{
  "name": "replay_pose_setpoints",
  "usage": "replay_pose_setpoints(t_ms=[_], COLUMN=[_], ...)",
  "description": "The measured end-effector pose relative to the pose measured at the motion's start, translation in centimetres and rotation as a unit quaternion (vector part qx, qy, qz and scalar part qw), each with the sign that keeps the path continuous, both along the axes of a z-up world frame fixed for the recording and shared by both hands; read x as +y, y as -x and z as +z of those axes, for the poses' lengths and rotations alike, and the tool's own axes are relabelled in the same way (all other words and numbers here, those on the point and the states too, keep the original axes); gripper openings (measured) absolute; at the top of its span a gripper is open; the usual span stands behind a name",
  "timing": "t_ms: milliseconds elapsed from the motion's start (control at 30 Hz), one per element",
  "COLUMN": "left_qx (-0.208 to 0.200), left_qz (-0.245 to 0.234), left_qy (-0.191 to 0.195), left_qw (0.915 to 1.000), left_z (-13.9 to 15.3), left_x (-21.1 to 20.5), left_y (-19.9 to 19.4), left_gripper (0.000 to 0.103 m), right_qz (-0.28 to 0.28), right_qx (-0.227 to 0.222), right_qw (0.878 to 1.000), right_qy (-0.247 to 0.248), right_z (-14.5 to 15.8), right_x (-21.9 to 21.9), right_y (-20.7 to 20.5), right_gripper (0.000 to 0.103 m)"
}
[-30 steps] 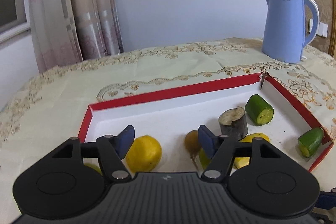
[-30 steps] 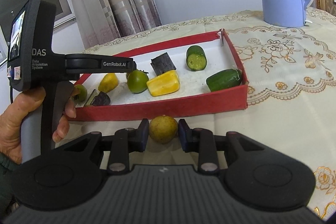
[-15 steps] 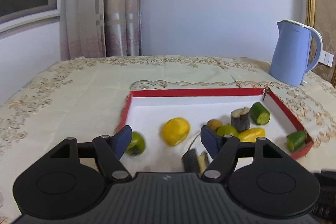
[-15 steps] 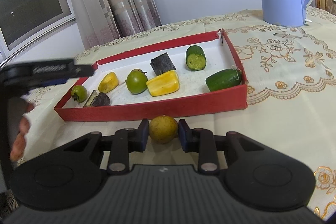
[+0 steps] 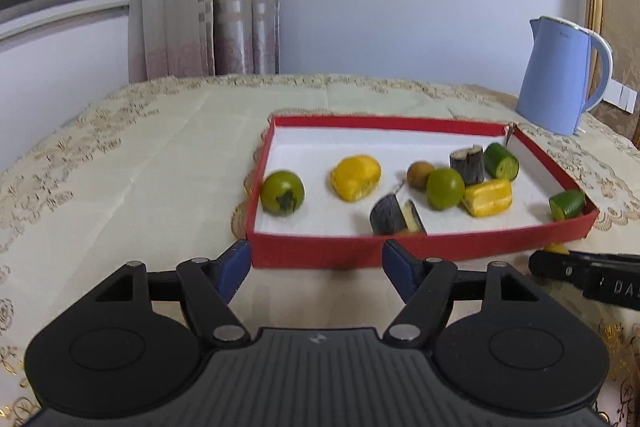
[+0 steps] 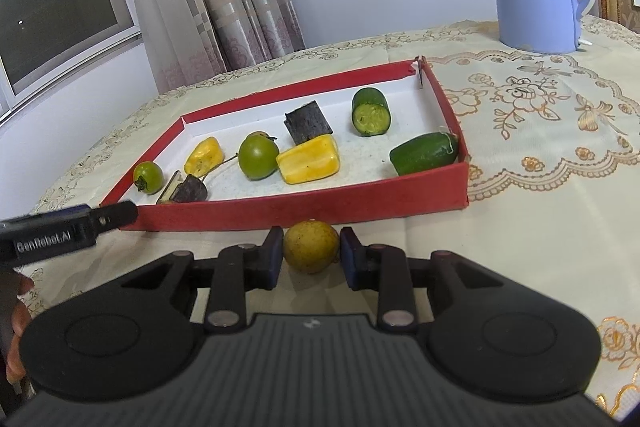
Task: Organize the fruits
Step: 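Lower the held citrus into the tray and open the right tool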
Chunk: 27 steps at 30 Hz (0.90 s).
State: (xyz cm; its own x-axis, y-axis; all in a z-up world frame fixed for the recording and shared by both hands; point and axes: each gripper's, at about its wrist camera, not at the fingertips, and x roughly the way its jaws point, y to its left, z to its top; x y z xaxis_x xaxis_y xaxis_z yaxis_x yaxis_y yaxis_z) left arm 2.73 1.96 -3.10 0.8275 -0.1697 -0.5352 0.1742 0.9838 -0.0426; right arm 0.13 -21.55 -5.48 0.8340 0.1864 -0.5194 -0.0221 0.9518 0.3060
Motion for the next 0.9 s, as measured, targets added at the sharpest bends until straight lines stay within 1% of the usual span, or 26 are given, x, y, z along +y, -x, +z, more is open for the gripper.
replay_pose_setpoints(t_ms=[67,167,267,400,567,633,767,900], left_qx=[0.005,0.006,0.006,0.018,0.017,0.019,0.021,0.022], left_qz=[-0.008,-0.019,-0.02,-0.019,-0.021,-0.024,-0.028,-0.03], left_qy=[0.006,0.005,0.006,0.018,0.022,0.02,0.022,0.024], left_qw=[0.9999,0.9998,0.9998,0.9995,0.9994,0.9993,0.9991,0.999], left_z=[-0.3,-0.6,-0.8,-1.1,-1.3,-1.3,-1.4,-1.4], left_x=[-0.1,-0.4,-0.4,-0.1,0.0,-0.1,-0.1,-0.1], left_y=[0.1,0.4,0.5,0.2,0.2,0.2,0.1,0.1], left_gripper=[0.072,0.072,0.072,0.072,0.072,0.072,0.072,0.072], right_qz=[-0.001,-0.004,-0.005,-0.007,-0.006,-0.006,-0.009,-0.02], right_qx=[-0.001,-0.004,-0.004,-0.007,-0.013,-0.018,-0.032,-0.048], right_qw=[1.0,1.0,1.0,1.0,0.999,0.999,0.997,0.995], right_qy=[0.001,0.004,0.008,0.016,0.029,0.037,0.072,0.09], right_z=[0.0,0.2,0.2,0.3,0.5,0.7,1.4,2.7], right_x=[0.0,0.0,0.1,0.3,0.6,0.8,1.0,0.4], right_y=[0.0,0.2,0.2,0.3,0.5,0.6,1.2,1.3], right_gripper=[0.029,0.029,0.029,0.029,0.029,0.029,0.029,0.029])
